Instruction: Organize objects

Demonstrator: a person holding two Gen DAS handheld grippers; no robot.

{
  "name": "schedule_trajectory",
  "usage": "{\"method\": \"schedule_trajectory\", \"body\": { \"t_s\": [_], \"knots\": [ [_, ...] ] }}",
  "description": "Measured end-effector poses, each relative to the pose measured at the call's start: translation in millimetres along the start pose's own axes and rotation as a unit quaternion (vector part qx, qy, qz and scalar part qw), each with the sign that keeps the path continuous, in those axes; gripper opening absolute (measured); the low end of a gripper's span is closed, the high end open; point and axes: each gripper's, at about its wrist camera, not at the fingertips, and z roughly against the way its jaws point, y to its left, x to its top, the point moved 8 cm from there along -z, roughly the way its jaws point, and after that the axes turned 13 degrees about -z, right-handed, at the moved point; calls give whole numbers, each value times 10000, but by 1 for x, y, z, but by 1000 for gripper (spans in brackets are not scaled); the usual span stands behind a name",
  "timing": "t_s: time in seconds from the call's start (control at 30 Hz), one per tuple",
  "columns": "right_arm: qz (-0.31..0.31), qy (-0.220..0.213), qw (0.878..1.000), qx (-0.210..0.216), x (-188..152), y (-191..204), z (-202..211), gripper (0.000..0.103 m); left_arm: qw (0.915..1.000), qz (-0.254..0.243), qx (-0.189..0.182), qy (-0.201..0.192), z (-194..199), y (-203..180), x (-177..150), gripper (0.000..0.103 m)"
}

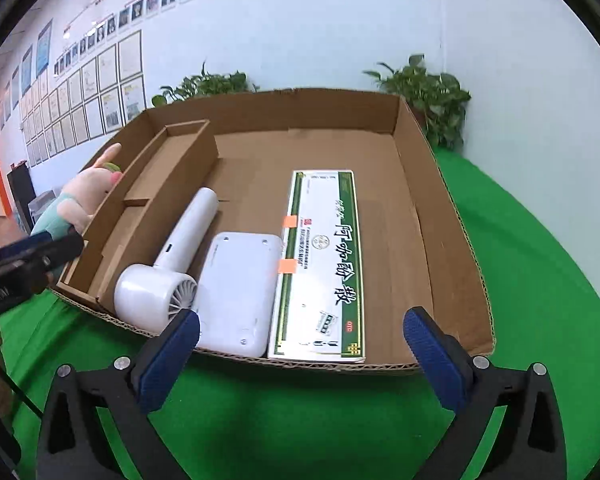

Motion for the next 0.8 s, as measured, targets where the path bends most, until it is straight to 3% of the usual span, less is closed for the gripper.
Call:
{"method": "schedule_trajectory", "body": {
  "t_s": [0.13, 0.33, 0.43, 0.5, 0.53, 0.67, 0.8],
  "knots": [
    [-510, 396, 9979, 86, 2, -18, -19, 103, 9999, -85, 68, 49, -6, -5, -6, 71],
    [-256, 797, 9965, 31, 9, -10, -35, 86, 9999, -78, 112, 1, -13, -8, -3, 71],
    [-315, 566, 9978, 139, 11, -7, -26, 85, 9999, -21, 156, -56, -18, -6, -2, 71],
    [-318, 387, 9986, 171, 0, -2, -30, 94, 9997, -48, 227, -86, -21, -5, -2, 71],
    [-258, 313, 9990, 182, -5, 3, -31, 103, 9996, -69, 262, -100, -22, -6, -3, 71],
    [155, 85, 9998, 125, -16, 28, -34, 103, 9985, -184, 471, -197, -24, -7, -8, 76],
    [62, -41, 10000, -6, -15, 31, -38, 103, 9985, -168, 476, -210, -24, -5, -8, 81]
  ]
}}
